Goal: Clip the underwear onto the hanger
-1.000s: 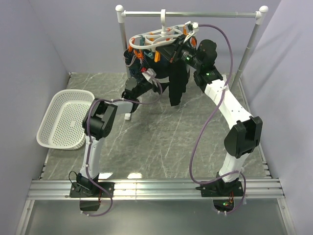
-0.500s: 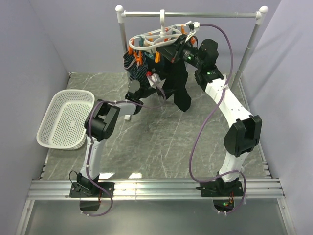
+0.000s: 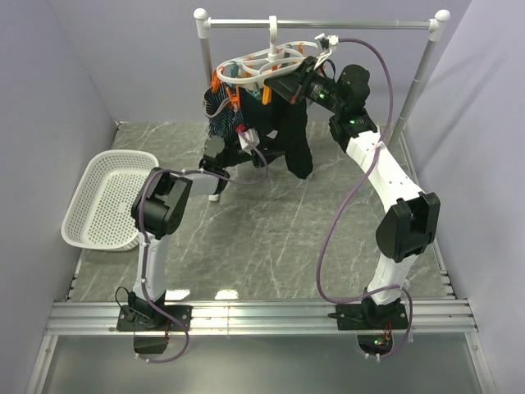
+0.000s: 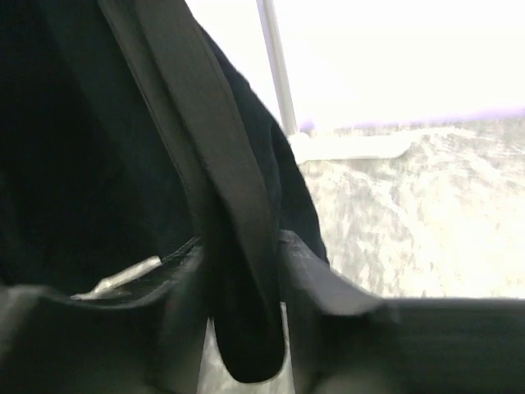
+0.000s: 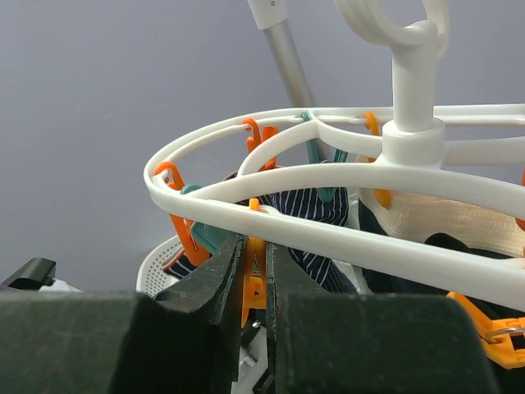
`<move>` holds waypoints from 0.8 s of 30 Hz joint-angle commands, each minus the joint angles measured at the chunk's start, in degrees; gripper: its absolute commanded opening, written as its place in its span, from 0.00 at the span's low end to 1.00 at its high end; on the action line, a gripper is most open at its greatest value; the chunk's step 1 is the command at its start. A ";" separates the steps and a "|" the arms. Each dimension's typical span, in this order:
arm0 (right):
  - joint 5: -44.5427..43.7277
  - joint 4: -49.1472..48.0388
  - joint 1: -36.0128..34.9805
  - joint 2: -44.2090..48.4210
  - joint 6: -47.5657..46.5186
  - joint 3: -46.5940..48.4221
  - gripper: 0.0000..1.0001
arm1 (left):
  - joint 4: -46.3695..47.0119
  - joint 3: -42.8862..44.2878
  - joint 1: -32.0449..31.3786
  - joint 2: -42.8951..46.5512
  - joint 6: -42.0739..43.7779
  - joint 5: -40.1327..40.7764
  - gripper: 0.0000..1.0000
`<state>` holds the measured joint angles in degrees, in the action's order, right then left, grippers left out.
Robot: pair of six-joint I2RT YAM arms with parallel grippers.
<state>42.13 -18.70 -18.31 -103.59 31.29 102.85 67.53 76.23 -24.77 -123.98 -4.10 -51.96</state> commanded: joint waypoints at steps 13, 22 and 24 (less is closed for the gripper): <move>-5.82 1.73 0.37 1.20 -6.93 2.62 0.00 | -19.79 -1.34 -2.29 18.75 0.94 11.77 0.00; -7.50 3.32 -1.20 1.81 -8.96 2.01 0.00 | -34.03 0.76 -3.61 25.28 3.47 15.84 0.00; -7.33 3.05 -1.12 2.08 -9.05 1.92 0.00 | -34.65 1.47 -3.70 25.63 5.57 16.81 0.00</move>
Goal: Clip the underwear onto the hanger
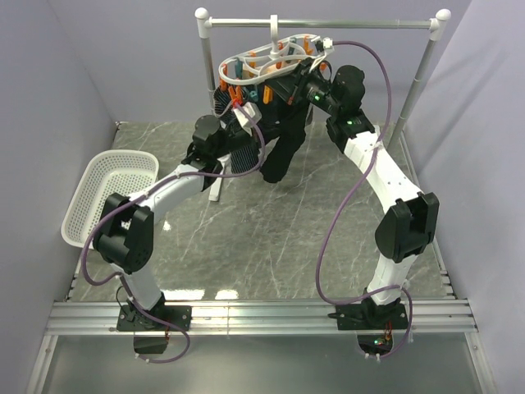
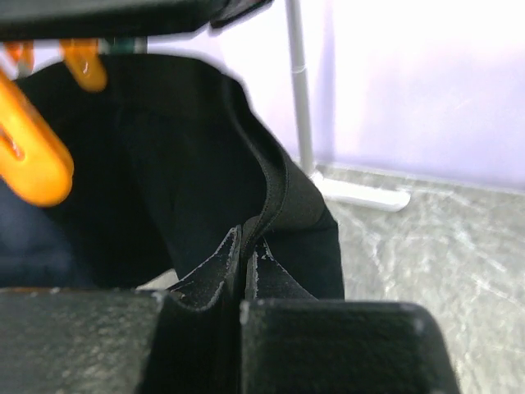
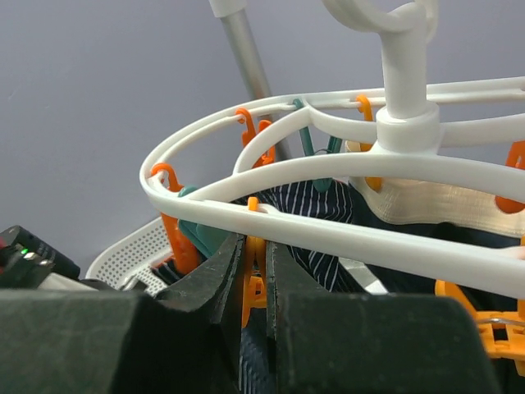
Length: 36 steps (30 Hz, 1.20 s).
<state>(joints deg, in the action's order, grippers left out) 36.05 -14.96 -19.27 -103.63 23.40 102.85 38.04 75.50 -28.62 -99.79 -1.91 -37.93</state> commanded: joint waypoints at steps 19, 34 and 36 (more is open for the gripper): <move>5.17 -6.40 0.46 2.30 0.51 -0.54 0.00 | -13.43 14.31 4.36 -2.78 6.92 -1.97 0.00; 6.92 -8.68 0.72 2.12 0.86 -1.86 0.00 | -15.80 18.97 5.33 -4.63 4.20 -2.67 0.00; 7.54 -9.64 0.72 2.03 0.86 -2.21 0.00 | -15.81 19.24 5.42 -4.63 3.41 -2.85 0.00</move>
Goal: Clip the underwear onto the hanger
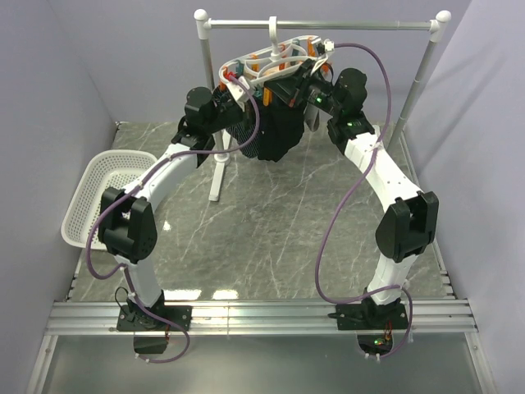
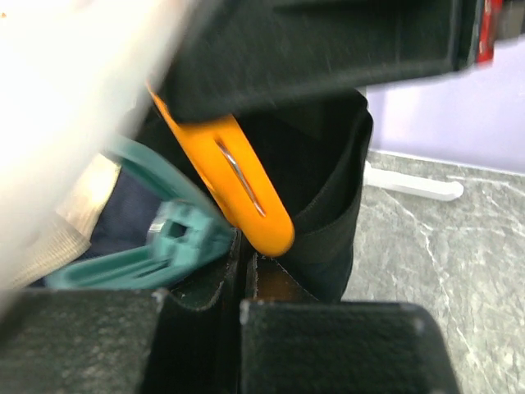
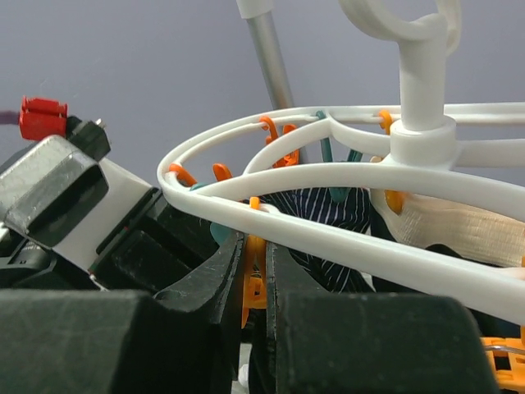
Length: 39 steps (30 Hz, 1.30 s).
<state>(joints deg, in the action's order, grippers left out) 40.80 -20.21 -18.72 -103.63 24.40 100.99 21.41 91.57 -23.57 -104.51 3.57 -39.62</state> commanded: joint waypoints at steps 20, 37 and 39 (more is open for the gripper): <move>6.22 -8.36 0.79 2.65 -4.28 -3.08 0.00 | -2.25 6.96 1.42 -1.14 -6.56 -4.07 0.00; 6.75 -10.47 0.97 1.95 -4.36 -3.96 0.00 | -6.56 12.23 1.69 -2.45 -11.56 -3.10 0.00; 6.40 -10.20 0.88 1.95 -5.42 -4.22 0.00 | -6.29 11.79 1.77 -2.02 -12.62 -3.71 0.00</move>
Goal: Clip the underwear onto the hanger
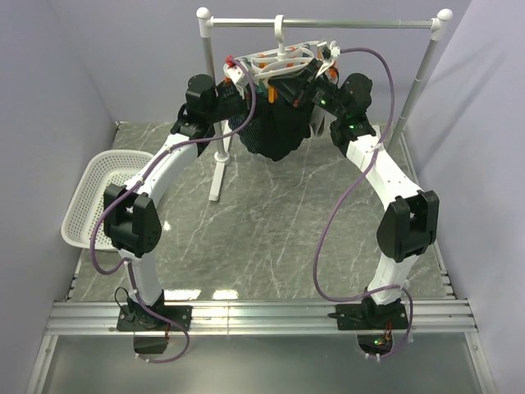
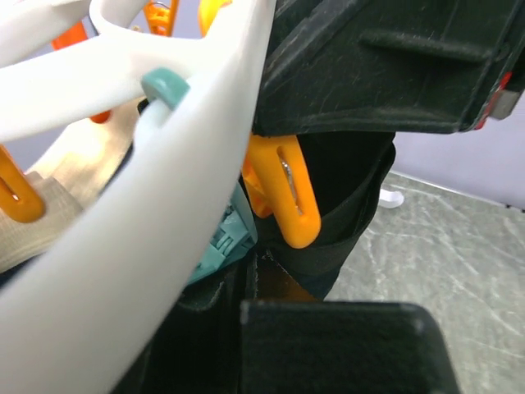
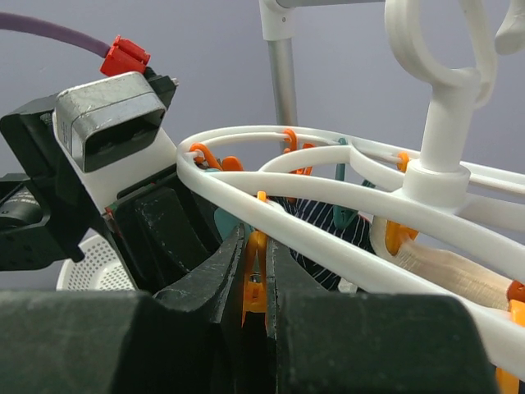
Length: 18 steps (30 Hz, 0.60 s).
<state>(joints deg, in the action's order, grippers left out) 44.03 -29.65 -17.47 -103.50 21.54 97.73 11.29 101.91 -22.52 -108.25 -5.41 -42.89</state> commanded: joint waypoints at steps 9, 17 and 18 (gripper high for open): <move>4.40 -1.38 -0.46 1.90 -4.93 -2.72 0.00 | 1.65 2.93 0.82 1.64 -7.77 1.05 0.00; 1.94 -0.67 -0.37 1.02 -0.80 -0.80 0.00 | -3.11 4.36 0.03 2.16 -6.89 8.78 0.00; 1.24 -0.33 -0.72 0.85 -0.80 -0.62 0.00 | -2.85 3.83 -0.32 2.51 -7.42 9.14 0.00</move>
<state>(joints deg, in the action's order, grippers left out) 43.09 -31.33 -17.50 -103.50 19.49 96.01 6.57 102.89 -22.70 -108.27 -10.90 -38.57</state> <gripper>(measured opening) 0.153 0.052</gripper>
